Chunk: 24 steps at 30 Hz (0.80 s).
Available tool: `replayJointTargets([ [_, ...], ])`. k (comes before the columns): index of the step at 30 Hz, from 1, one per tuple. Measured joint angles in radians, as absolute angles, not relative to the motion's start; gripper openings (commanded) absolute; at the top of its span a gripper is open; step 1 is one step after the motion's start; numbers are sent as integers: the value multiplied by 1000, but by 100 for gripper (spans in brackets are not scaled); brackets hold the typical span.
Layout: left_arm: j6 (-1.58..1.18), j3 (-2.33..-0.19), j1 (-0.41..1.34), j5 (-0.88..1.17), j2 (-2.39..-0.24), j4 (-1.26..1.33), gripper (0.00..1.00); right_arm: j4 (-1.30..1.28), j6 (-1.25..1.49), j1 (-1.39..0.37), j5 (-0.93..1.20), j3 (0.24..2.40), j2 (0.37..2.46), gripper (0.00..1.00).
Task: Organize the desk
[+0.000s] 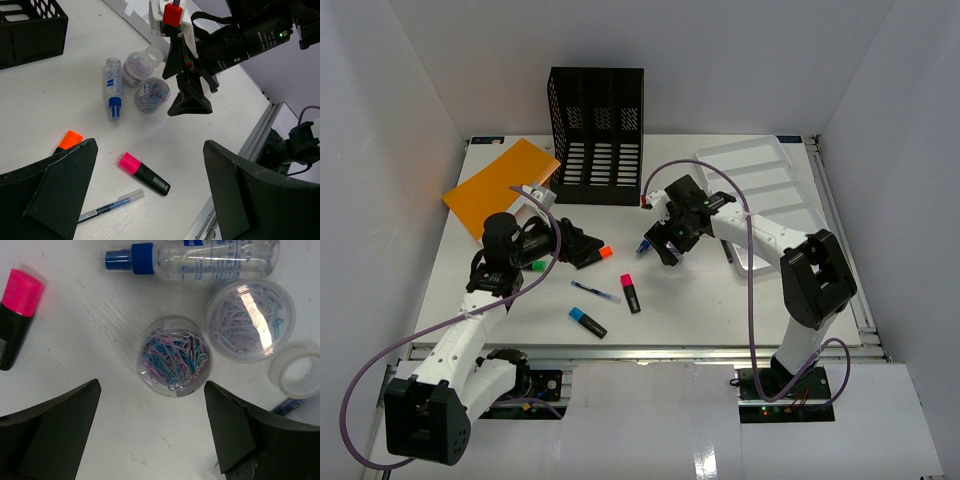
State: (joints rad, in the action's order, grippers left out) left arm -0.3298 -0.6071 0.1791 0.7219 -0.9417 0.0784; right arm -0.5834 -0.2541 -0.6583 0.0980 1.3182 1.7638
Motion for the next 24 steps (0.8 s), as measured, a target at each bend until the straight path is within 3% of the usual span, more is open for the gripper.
replayJointTargets([
  [16, -323, -607, 179, 720, -942, 76, 98, -554, -190, -670, -25, 1331, 1889, 99],
  [24, -321, -607, 179, 718, -943, 75, 98, -548, -186, -671, -20, 1371, 1907, 88],
])
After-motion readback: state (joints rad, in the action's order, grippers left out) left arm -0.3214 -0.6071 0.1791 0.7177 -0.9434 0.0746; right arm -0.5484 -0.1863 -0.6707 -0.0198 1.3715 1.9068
